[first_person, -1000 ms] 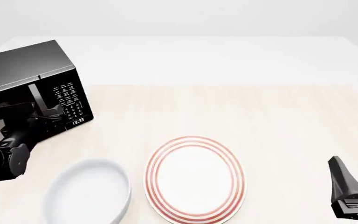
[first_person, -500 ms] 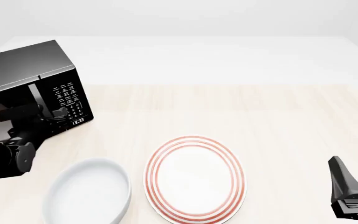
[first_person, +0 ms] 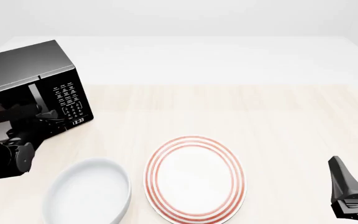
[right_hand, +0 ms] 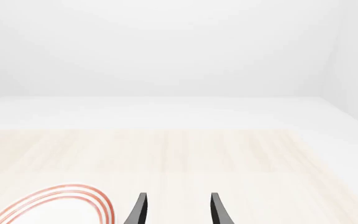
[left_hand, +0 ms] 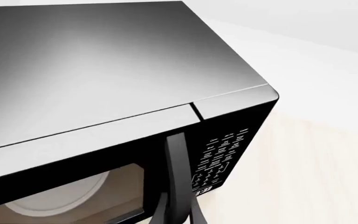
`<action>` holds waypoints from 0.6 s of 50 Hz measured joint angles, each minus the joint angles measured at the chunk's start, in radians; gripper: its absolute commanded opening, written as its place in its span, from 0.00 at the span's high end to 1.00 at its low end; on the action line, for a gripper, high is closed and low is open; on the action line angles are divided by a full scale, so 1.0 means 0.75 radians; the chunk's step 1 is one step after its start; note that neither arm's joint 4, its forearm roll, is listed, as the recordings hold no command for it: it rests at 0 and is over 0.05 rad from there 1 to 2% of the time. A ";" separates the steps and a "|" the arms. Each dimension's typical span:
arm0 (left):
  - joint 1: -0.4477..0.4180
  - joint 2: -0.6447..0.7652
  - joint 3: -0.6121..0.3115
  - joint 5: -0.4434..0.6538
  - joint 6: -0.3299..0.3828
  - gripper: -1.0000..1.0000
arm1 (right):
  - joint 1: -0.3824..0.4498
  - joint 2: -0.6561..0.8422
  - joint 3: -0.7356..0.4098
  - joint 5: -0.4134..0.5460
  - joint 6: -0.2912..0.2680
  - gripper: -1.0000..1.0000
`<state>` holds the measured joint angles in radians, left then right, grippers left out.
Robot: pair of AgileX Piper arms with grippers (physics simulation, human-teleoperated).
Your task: Open the microwave.
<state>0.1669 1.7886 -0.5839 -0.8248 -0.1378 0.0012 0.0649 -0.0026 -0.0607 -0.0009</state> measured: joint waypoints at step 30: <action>-0.012 -0.039 0.054 -0.006 0.020 1.00 | 0.005 -0.026 0.002 0.024 0.001 0.00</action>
<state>0.1577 1.7590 -0.5434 -0.8296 -0.1229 0.0046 0.0456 -0.0012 -0.0428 -0.0001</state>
